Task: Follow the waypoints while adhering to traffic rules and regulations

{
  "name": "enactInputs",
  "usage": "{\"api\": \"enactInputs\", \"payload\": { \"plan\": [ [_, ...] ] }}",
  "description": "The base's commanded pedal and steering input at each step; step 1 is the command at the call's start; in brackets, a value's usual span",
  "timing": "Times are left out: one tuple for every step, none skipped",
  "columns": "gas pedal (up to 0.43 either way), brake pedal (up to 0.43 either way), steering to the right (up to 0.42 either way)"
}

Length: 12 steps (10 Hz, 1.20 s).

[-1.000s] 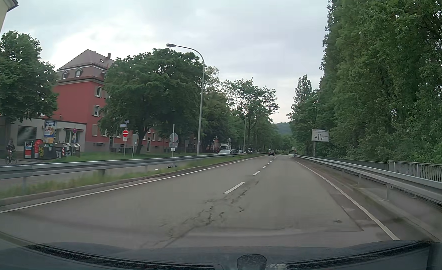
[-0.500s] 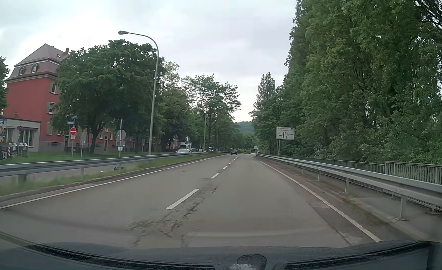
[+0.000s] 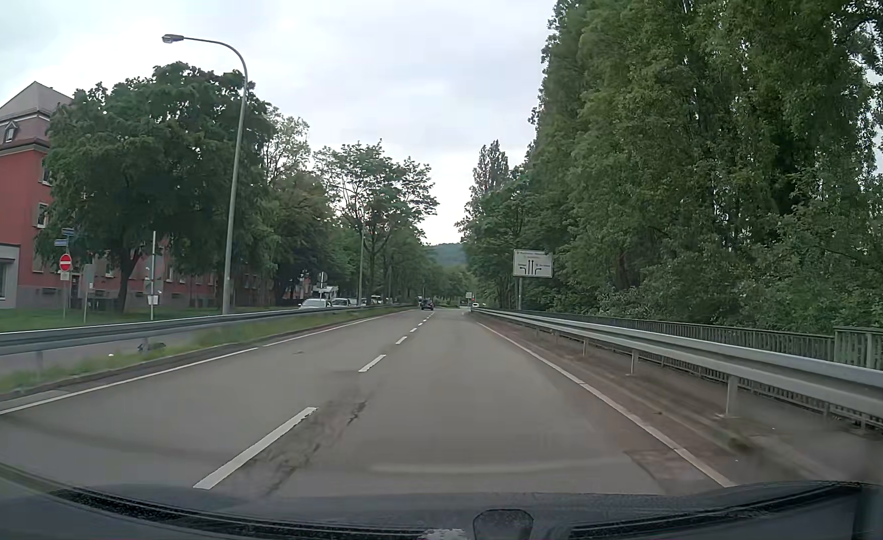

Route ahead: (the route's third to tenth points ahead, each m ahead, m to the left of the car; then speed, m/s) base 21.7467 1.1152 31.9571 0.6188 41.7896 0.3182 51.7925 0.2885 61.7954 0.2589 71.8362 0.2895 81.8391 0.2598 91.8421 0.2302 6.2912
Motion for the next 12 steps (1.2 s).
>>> {"api": "enactInputs", "payload": {
  "plan": [
    [0.189,0.000,0.030],
    [0.189,0.000,0.018],
    [0.189,0.000,0.008],
    [0.189,0.000,0.001],
    [0.189,0.000,0.000],
    [0.189,0.000,0.000],
    [0.189,0.000,-0.001],
    [0.189,0.000,-0.002],
    [0.189,0.000,-0.003],
    [0.189,0.000,-0.003],
    [0.189,0.000,-0.003],
    [0.189,0.000,-0.003]
  ]
}}
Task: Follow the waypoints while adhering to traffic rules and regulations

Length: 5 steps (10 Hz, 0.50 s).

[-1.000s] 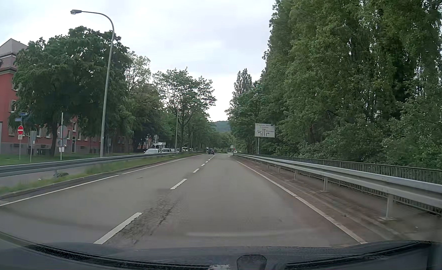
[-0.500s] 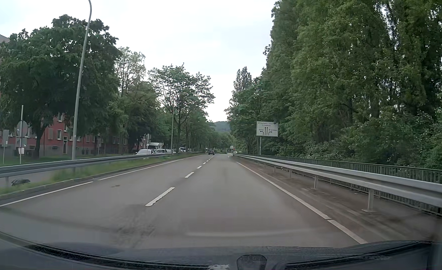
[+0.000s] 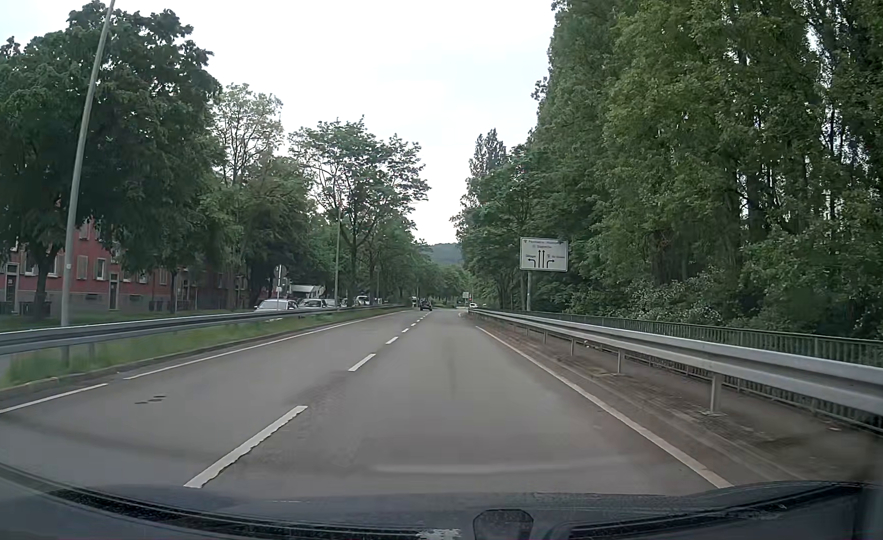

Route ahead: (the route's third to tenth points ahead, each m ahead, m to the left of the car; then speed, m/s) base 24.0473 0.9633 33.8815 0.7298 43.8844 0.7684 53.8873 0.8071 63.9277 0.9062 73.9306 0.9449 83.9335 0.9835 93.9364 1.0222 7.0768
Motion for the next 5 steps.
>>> {"api": "enactInputs", "payload": {
  "plan": [
    [0.189,0.000,-0.003],
    [0.189,0.000,-0.003],
    [0.189,0.000,-0.003],
    [0.189,0.000,-0.003],
    [0.189,0.000,-0.003]
  ]
}}
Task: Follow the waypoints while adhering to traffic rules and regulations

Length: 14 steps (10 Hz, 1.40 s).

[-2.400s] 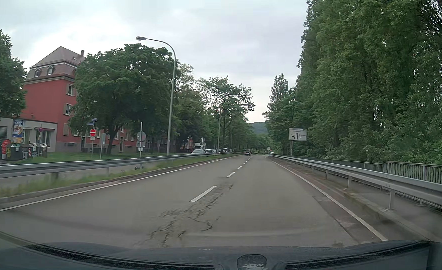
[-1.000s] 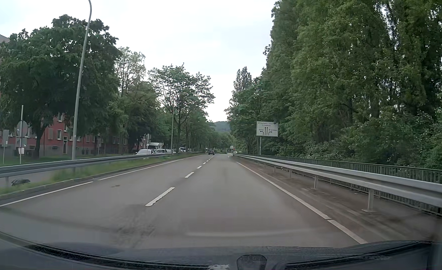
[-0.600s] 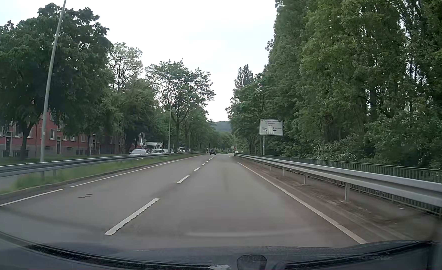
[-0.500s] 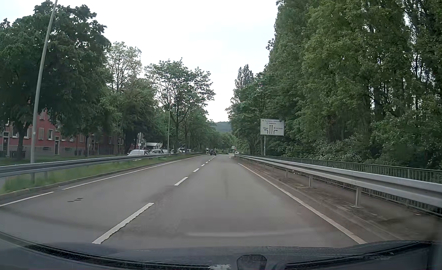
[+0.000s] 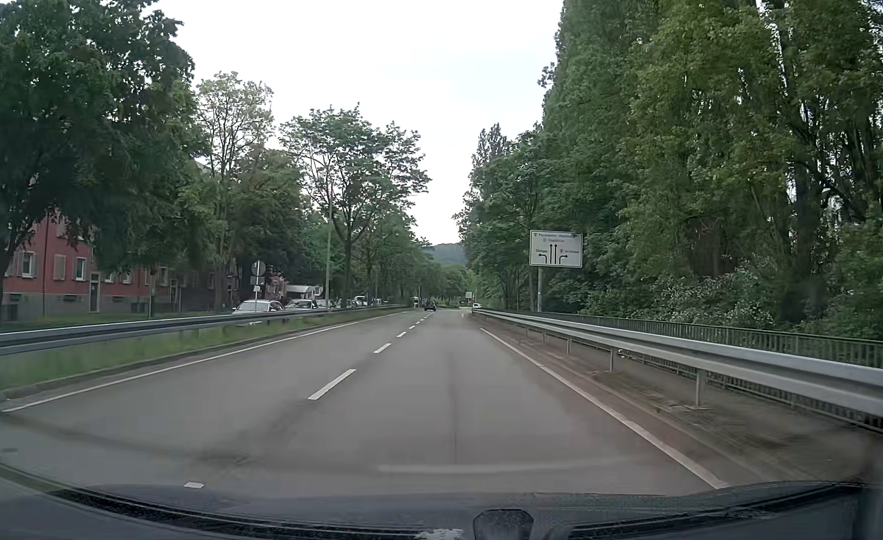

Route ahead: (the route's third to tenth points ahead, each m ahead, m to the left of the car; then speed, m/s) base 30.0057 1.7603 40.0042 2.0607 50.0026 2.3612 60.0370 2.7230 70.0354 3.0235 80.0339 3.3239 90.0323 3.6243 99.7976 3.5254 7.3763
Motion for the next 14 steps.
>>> {"api": "enactInputs", "payload": {
  "plan": [
    [0.189,0.000,-0.004],
    [0.189,0.000,-0.005],
    [0.189,0.000,-0.006],
    [0.189,0.000,-0.006],
    [0.189,0.000,-0.006],
    [0.189,0.000,-0.006],
    [0.189,0.000,-0.006],
    [0.189,0.000,-0.006],
    [0.189,0.000,-0.006],
    [0.189,0.000,-0.007],
    [0.189,0.000,-0.006],
    [0.189,0.000,-0.007],
    [0.189,0.000,-0.007],
    [0.189,0.000,-0.007]
  ]
}}
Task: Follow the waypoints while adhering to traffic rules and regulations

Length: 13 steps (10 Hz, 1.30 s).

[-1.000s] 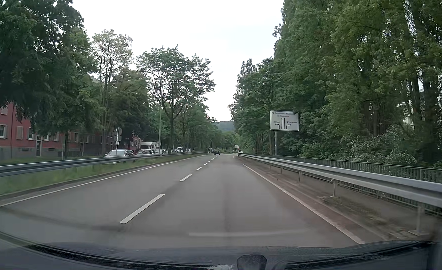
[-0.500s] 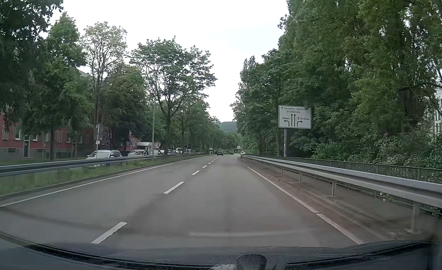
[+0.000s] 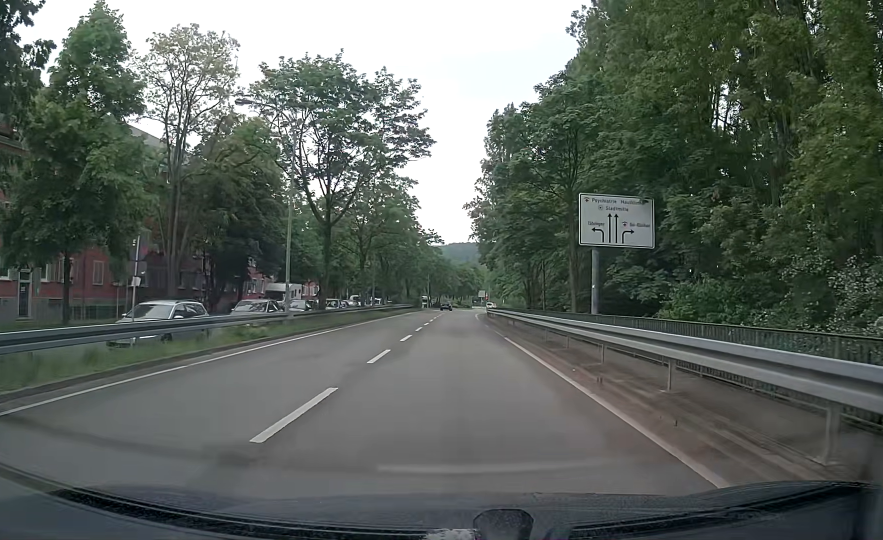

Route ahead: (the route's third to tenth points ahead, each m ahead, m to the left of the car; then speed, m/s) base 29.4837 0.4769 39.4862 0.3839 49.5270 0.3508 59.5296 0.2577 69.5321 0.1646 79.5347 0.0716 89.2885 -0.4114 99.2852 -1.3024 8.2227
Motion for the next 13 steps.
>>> {"api": "enactInputs", "payload": {
  "plan": [
    [0.189,0.000,-0.007],
    [0.189,0.000,-0.006],
    [0.189,0.000,-0.006],
    [0.189,0.000,-0.006],
    [0.189,0.000,-0.006],
    [0.189,0.000,-0.005],
    [0.189,0.000,-0.005],
    [0.189,0.000,-0.005],
    [0.189,0.000,-0.005],
    [0.189,0.000,-0.005],
    [0.189,0.000,-0.005],
    [0.189,0.000,-0.004],
    [0.189,0.000,-0.004]
  ]
}}
